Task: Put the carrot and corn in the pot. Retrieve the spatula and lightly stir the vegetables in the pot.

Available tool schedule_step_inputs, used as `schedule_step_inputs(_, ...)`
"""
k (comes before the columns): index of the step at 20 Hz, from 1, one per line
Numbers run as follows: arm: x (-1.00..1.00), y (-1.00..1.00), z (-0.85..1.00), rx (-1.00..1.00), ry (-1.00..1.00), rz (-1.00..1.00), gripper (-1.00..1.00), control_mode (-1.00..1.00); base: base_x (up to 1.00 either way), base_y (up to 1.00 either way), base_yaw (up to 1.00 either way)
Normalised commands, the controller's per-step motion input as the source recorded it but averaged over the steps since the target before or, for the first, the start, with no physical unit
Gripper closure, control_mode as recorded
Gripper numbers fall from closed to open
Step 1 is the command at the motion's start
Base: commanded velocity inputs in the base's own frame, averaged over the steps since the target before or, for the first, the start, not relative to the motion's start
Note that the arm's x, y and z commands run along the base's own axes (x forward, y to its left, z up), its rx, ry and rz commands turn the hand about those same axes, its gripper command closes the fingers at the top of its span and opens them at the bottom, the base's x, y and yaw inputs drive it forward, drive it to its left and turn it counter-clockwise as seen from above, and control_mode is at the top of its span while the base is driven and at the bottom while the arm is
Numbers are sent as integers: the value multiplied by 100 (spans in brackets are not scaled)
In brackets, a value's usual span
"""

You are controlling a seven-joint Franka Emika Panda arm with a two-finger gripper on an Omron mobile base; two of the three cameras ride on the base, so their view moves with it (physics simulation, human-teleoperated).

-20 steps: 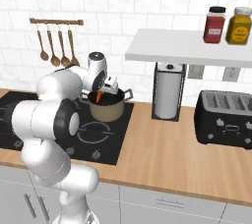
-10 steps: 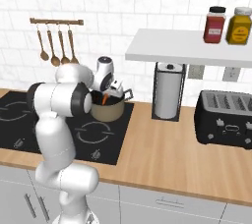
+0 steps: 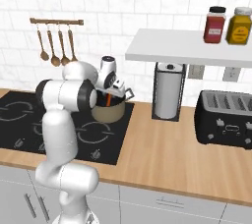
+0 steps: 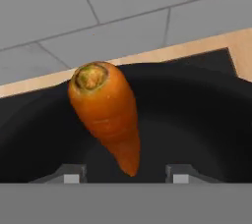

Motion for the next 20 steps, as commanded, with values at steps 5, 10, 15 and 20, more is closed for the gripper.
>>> schedule_step_inputs(5,-33,-4,84,4,-5,0,-100,-100,0,0,0)
schedule_step_inputs(10,-93,2,92,3,-1,0,-100,-100,0,0,0)
schedule_step_inputs(15,-100,2,57,0,14,0,-100,-100,0,0,0)
schedule_step_inputs(20,-100,0,37,0,29,0,-100,-100,0,0,0)
